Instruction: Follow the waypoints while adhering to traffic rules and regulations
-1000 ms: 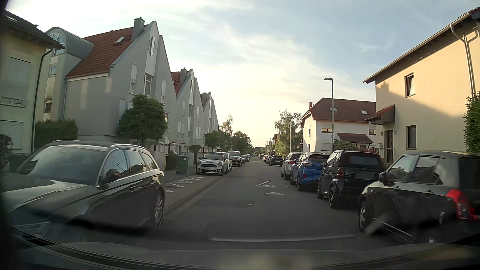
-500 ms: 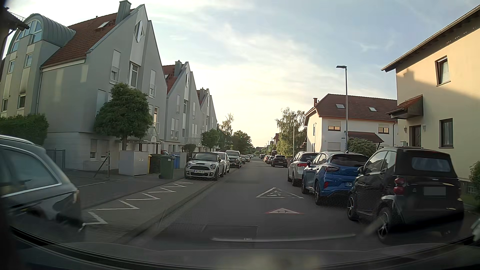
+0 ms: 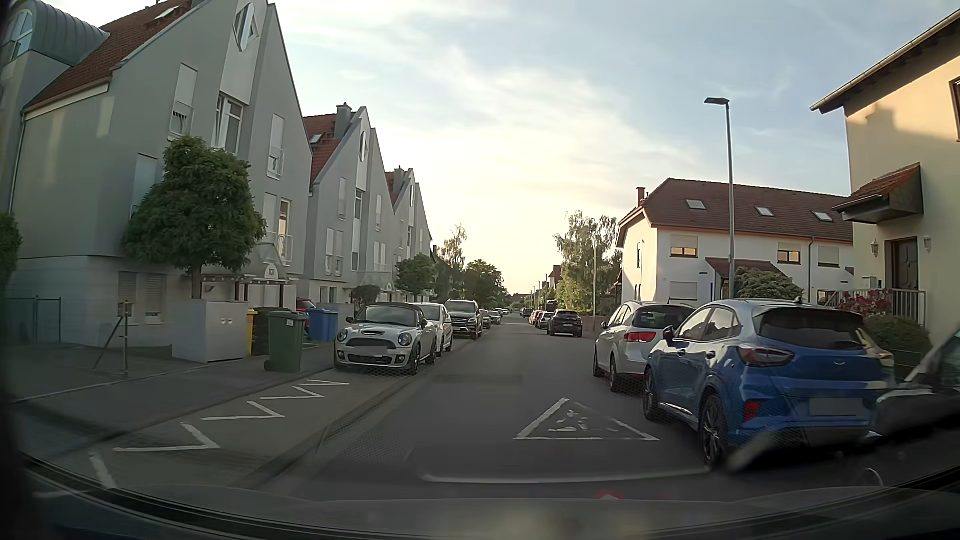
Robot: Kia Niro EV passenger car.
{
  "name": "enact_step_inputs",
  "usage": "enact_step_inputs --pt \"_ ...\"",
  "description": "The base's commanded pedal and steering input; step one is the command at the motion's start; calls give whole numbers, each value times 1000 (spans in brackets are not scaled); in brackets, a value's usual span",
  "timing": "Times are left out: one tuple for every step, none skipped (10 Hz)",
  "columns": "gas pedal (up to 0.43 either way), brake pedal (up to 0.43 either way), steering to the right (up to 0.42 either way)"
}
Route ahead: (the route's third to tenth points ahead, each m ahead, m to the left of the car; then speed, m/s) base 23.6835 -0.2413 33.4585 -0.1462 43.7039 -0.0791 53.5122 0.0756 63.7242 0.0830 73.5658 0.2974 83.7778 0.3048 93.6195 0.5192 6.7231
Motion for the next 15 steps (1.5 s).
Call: enact_step_inputs --pt "0 165 3" --pt "0 201 4" --pt "0 207 5" --pt "0 232 5" --pt "0 250 5" --pt "0 256 5" --pt "0 274 5" --pt "0 280 5" --pt "0 287 5" --pt "0 287 5" --pt "0 287 7" --pt "0 287 10" --pt "0 293 14" --pt "0 287 19" --pt "0 293 31"
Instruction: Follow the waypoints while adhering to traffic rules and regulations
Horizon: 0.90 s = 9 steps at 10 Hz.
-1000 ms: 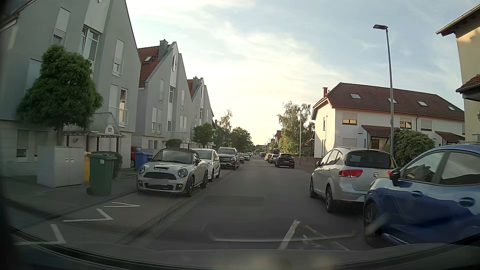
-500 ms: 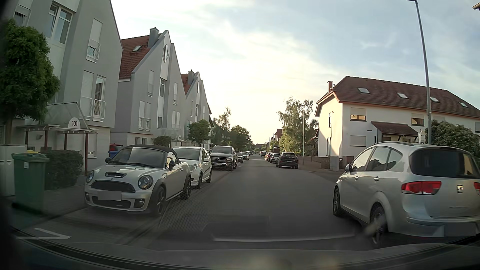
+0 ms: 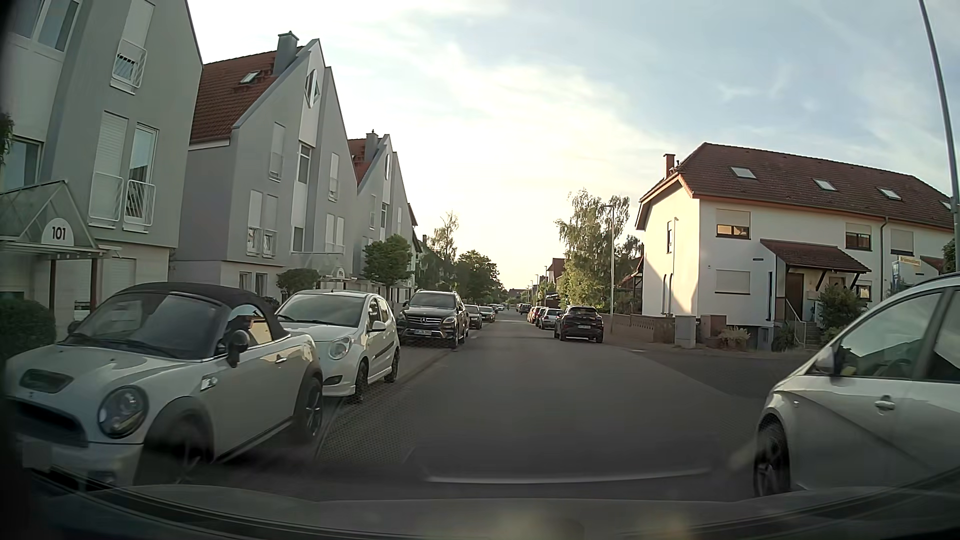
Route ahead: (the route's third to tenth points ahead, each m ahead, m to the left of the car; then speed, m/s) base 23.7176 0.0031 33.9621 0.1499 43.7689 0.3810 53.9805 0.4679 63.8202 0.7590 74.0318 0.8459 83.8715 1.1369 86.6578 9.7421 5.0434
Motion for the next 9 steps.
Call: enact_step_inputs --pt "0 287 47" --pt "0 293 60" --pt "0 287 83" --pt "0 287 107" --pt "0 287 127" --pt "0 280 156" --pt "0 280 191" --pt "0 274 223" --pt "0 274 250"
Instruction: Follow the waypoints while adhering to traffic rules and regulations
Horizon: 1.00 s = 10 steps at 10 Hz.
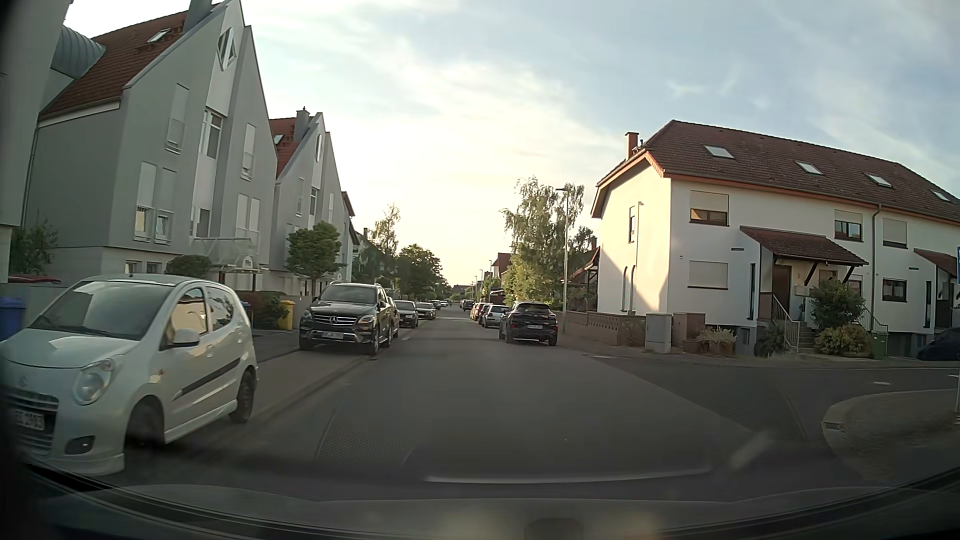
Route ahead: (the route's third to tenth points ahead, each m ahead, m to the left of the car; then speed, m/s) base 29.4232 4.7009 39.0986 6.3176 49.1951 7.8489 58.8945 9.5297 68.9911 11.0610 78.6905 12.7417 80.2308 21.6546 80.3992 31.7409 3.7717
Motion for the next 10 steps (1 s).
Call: enact_step_inputs --pt "0 274 276" --pt "0 274 300" --pt "0 268 318" --pt "0 268 337" --pt "0 268 353" --pt "0 268 365" --pt "0 262 368" --pt "0 250 368" --pt "0 244 364" --pt "0 238 352"
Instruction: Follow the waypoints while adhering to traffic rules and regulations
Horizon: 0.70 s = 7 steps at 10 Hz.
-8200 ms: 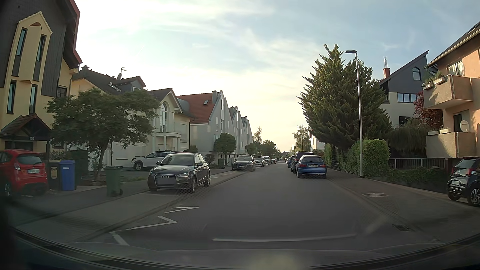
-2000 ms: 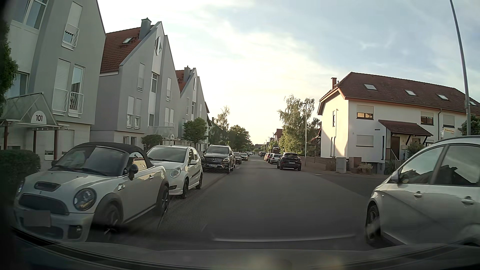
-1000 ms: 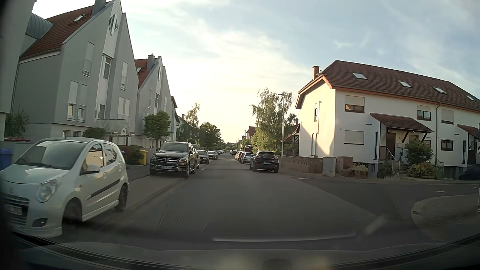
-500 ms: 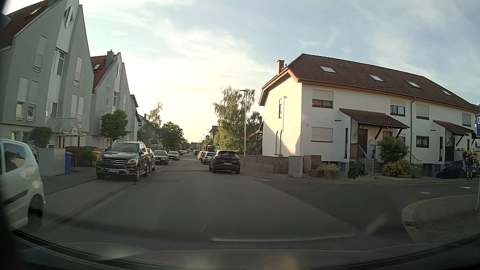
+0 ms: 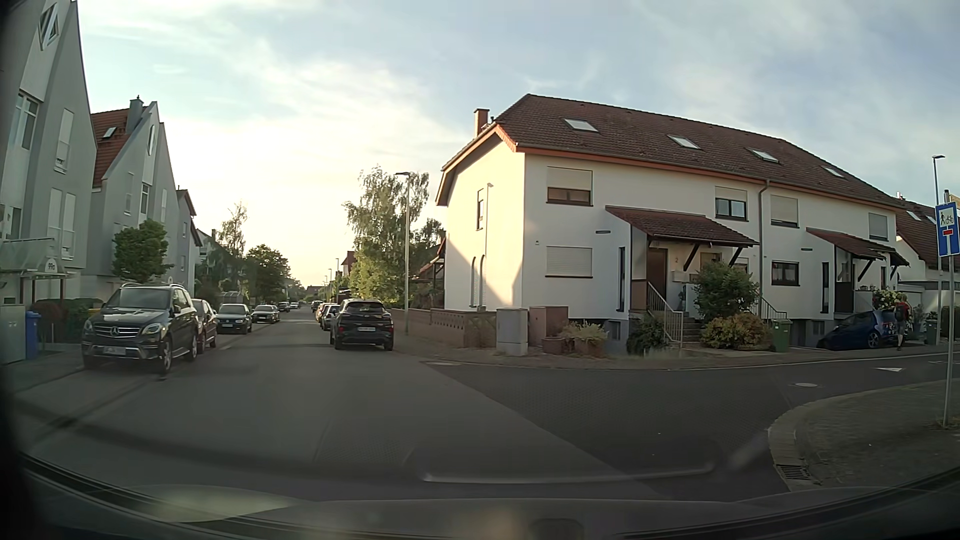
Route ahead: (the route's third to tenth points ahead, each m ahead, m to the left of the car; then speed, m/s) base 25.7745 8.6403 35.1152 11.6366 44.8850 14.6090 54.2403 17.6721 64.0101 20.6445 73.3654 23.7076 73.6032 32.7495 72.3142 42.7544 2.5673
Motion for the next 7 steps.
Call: enact_step_inputs --pt "0 232 318" --pt "0 226 285" --pt "0 207 240" --pt "0 189 199" --pt "0 183 162" --pt "0 183 115" --pt "0 183 60"
